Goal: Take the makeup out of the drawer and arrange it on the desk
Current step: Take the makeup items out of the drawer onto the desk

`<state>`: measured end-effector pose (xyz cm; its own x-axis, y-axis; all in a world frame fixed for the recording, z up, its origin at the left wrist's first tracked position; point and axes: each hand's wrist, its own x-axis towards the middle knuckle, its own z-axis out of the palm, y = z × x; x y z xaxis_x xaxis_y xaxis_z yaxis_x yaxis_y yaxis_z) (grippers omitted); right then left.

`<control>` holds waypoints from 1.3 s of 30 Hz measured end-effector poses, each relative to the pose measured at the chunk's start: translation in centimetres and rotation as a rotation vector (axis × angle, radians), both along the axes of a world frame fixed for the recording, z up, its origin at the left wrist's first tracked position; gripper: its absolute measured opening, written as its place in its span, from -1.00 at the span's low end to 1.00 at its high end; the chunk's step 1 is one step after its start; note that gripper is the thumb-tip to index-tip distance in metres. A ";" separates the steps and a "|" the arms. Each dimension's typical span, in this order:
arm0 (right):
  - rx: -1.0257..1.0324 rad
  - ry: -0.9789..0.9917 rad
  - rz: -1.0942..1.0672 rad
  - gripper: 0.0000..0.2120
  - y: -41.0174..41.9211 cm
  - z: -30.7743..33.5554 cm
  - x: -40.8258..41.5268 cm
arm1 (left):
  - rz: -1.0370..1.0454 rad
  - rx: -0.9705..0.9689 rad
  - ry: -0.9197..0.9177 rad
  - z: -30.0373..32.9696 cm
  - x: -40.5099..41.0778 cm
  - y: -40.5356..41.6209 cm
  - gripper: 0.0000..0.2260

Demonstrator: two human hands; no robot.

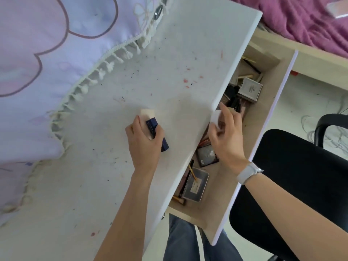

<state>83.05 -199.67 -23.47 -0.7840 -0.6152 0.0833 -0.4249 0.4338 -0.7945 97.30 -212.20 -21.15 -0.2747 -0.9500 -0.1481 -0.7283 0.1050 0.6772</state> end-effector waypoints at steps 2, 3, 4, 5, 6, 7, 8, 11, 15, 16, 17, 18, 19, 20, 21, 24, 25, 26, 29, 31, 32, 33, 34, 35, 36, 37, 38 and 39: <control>-0.054 0.034 0.103 -0.50 -2.6 1.5 0.8 | 0.084 -0.004 0.023 0.2 0.5 -0.9 -0.46; -0.048 0.043 0.178 -0.51 -3.9 1.9 1.3 | 0.127 -0.010 0.017 0.2 0.8 -1.4 -0.46; -0.026 0.063 0.262 -0.52 -5.1 2.2 2.0 | 0.171 -0.018 -0.009 0.2 1.2 -1.9 -0.48; 0.006 0.095 0.348 -0.53 -6.2 2.2 2.9 | 0.209 -0.027 -0.040 0.2 1.7 -2.4 -0.49; 0.036 0.139 0.427 -0.54 -7.1 2.1 3.7 | 0.237 -0.037 -0.070 0.1 2.1 -3.0 -0.51; 0.066 0.186 0.492 -0.55 -7.8 1.9 4.5 | 0.251 -0.046 -0.099 0.1 2.6 -3.5 -0.51; 0.097 0.222 0.539 -0.56 -8.5 1.6 5.2 | 0.254 -0.051 -0.123 0.0 3.0 -4.1 -0.51; 0.173 0.257 0.585 -0.60 -10.4 1.1 6.2 | 0.260 -0.059 -0.160 -0.3 4.6 -5.9 -0.50; 0.233 0.229 0.620 -0.60 -13.4 1.5 6.4 | 0.269 -0.051 -0.208 -0.4 5.9 -7.6 -0.50; 0.246 0.224 0.619 -0.58 -13.9 1.7 6.5 | 0.251 -0.037 -0.191 -0.4 6.1 -7.6 -0.51; 0.239 0.233 0.609 -0.58 -14.2 1.9 6.7 | 0.237 -0.018 -0.160 -0.3 6.4 -7.4 -0.53; 0.211 0.266 0.601 -0.59 -14.3 2.0 7.0 | 0.230 0.001 -0.123 -0.2 6.6 -7.1 -0.55; 0.168 0.331 0.606 -0.62 -14.1 2.1 7.5 | 0.224 0.013 -0.091 0.0 6.9 -6.8 -0.57; 0.125 0.423 0.632 -0.65 -13.9 2.1 8.0 | 0.206 0.000 -0.067 0.1 7.3 -6.5 -0.58; 0.098 0.522 0.682 -0.68 -13.7 2.0 8.6 | 0.165 -0.042 -0.060 0.2 7.8 -6.1 -0.59; 0.169 0.706 0.853 -0.70 -13.1 1.4 10.1 | 0.041 -0.107 -0.056 0.2 9.0 -5.4 -0.60; 0.210 0.720 0.874 -0.69 -13.3 1.4 10.4 | 0.020 -0.100 -0.055 0.2 9.2 -5.2 -0.58; 0.236 0.731 0.875 -0.68 -13.6 1.3 10.4 | 0.002 -0.101 -0.058 0.1 9.4 -5.2 -0.57; 0.262 0.716 0.874 -0.66 -14.8 1.6 9.8 | -0.045 -0.150 -0.114 -0.2 9.9 -5.4 -0.55; 0.253 0.701 0.903 -0.64 -15.6 2.0 9.2 | -0.047 -0.198 -0.163 -0.9 9.9 -5.5 -0.55; 0.241 0.683 0.936 -0.64 -15.8 2.2 9.0 | -0.030 -0.208 -0.176 -1.1 9.8 -5.5 -0.54; 0.227 0.661 0.977 -0.63 -16.0 2.3 8.8 | -0.008 -0.211 -0.178 -1.4 9.7 -5.4 -0.53; 0.216 0.642 1.010 -0.61 -16.1 2.4 8.7 | 0.012 -0.216 -0.177 -1.6 9.4 -5.3 -0.52; 0.210 0.639 1.018 -0.61 -16.1 2.5 8.5 | 0.026 -0.226 -0.182 -1.8 9.1 -5.2 -0.51; 0.201 0.645 0.989 -0.61 -15.9 2.5 8.4 | 0.035 -0.239 -0.191 -2.0 8.8 -5.1 -0.51; 0.192 0.649 0.925 -0.62 -15.6 2.6 8.3 | 0.041 -0.254 -0.198 -2.2 8.5 -5.0 -0.50; 0.190 0.636 0.838 -0.63 -15.2 2.6 8.2 | 0.048 -0.268 -0.204 -2.3 8.4 -4.9 -0.50; 0.194 0.609 0.750 -0.63 -14.7 2.5 8.1 | 0.054 -0.282 -0.209 -2.5 8.2 -4.7 -0.50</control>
